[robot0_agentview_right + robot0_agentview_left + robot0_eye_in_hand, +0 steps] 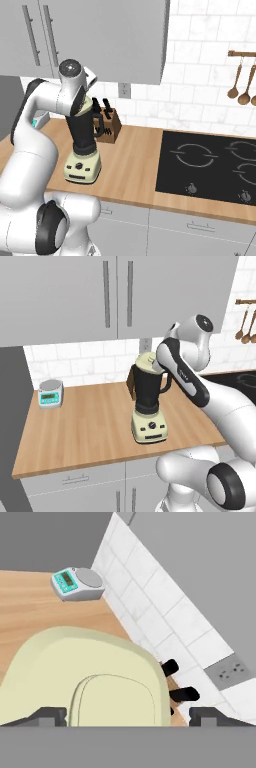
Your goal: Close the lid blender by securely placing the lid on top.
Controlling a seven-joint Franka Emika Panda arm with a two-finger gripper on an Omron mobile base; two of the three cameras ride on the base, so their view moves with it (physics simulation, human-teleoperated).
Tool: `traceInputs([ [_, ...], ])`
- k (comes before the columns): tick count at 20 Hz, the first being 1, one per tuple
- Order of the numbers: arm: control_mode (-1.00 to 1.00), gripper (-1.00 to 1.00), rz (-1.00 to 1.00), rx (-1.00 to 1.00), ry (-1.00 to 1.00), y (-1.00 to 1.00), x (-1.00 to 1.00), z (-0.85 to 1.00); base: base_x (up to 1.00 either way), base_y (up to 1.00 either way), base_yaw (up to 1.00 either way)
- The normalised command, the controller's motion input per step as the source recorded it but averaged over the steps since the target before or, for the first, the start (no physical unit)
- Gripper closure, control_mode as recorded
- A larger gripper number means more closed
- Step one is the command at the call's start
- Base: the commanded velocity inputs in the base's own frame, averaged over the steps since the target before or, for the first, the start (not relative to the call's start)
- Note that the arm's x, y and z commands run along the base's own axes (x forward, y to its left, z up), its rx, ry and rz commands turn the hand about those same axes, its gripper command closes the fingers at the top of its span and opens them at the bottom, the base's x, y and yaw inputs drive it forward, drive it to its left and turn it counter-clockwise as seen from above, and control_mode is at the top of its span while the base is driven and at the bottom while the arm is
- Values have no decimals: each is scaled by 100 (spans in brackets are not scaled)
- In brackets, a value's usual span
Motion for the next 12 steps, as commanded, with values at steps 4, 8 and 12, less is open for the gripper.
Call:
traceInputs([
  [4,-100,-100,0,0,-8,0,0,5,0,0,0],
  [8,-100,-100,-1,0,0,0,0,14,0,0,0],
  [12,-100,-100,-3,0,-1,0,0,27,0,0,0],
])
